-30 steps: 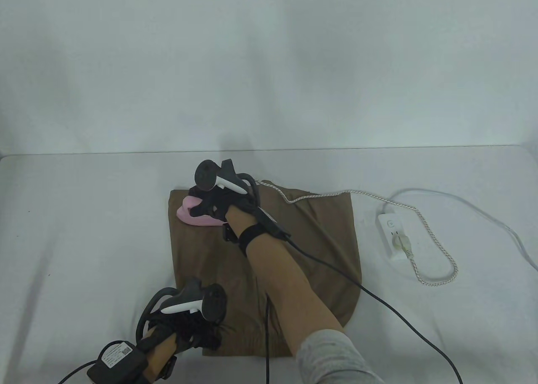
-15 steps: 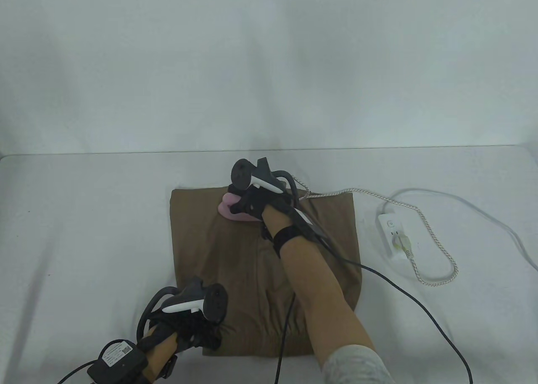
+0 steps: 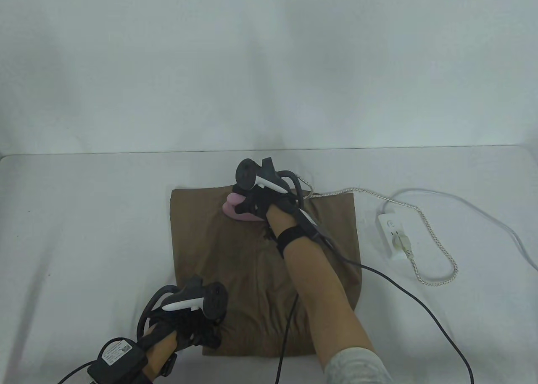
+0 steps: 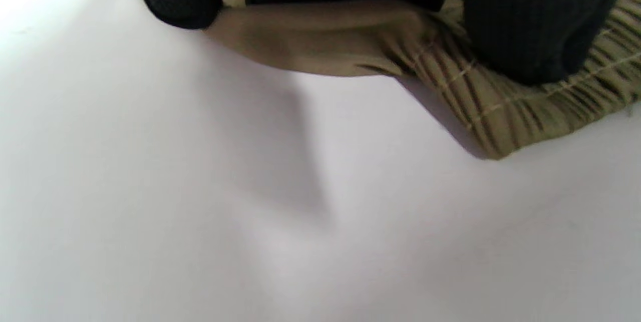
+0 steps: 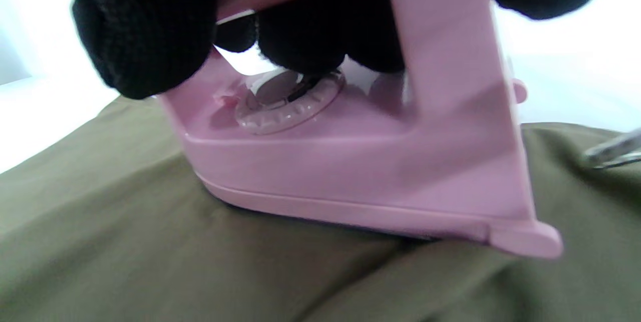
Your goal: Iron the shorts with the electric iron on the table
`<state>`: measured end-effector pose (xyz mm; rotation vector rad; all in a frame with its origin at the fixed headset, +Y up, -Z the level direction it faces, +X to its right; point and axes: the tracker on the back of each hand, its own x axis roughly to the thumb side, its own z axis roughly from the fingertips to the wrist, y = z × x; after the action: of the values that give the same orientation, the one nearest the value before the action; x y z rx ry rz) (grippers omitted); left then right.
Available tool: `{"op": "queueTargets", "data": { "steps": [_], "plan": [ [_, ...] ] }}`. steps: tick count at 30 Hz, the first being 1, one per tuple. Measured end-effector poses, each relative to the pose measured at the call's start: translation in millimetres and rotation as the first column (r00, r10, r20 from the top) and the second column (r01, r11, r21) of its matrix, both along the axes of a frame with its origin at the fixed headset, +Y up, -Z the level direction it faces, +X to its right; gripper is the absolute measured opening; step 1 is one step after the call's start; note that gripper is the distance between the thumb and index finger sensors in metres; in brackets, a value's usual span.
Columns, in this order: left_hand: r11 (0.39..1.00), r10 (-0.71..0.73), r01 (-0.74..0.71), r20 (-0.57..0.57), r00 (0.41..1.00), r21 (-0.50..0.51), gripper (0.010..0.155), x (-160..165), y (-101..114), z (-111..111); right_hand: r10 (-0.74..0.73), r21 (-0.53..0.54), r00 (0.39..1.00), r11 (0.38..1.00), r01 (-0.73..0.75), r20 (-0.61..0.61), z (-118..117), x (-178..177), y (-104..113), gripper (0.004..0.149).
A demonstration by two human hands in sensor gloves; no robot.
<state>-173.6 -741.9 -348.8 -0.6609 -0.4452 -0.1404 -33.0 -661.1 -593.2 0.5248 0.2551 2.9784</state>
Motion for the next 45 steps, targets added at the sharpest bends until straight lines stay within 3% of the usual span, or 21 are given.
{"op": "queueTargets", "data": {
  "steps": [11, 19, 33, 45],
  "plan": [
    [1.0, 0.026, -0.027, -0.01, 1.0, -0.002, 0.068, -2.5, -0.6, -2.4, -0.036, -0.03, 0.991, 0.999, 0.032, -0.13, 19.2, -68.6, -5.6, 0.066],
    [1.0, 0.022, -0.022, -0.007, 1.0, 0.0, 0.068, -2.7, -0.2, -2.8, -0.078, -0.06, 0.981, 0.996, 0.068, -0.177, 30.3, -94.6, -12.3, 0.066],
    [1.0, 0.011, -0.011, -0.006, 1.0, 0.006, 0.068, -1.8, 0.1, -2.2, -0.023, 0.037, 0.988, 0.999, 0.029, -0.155, 46.4, -68.2, -10.6, 0.066],
    [1.0, 0.001, -0.001, -0.004, 1.0, 0.011, 0.068, -0.6, 0.3, -1.5, 0.094, 0.115, 0.991, 0.99, -0.084, -0.09, 53.8, -11.9, -1.2, 0.066]
  ]
}}
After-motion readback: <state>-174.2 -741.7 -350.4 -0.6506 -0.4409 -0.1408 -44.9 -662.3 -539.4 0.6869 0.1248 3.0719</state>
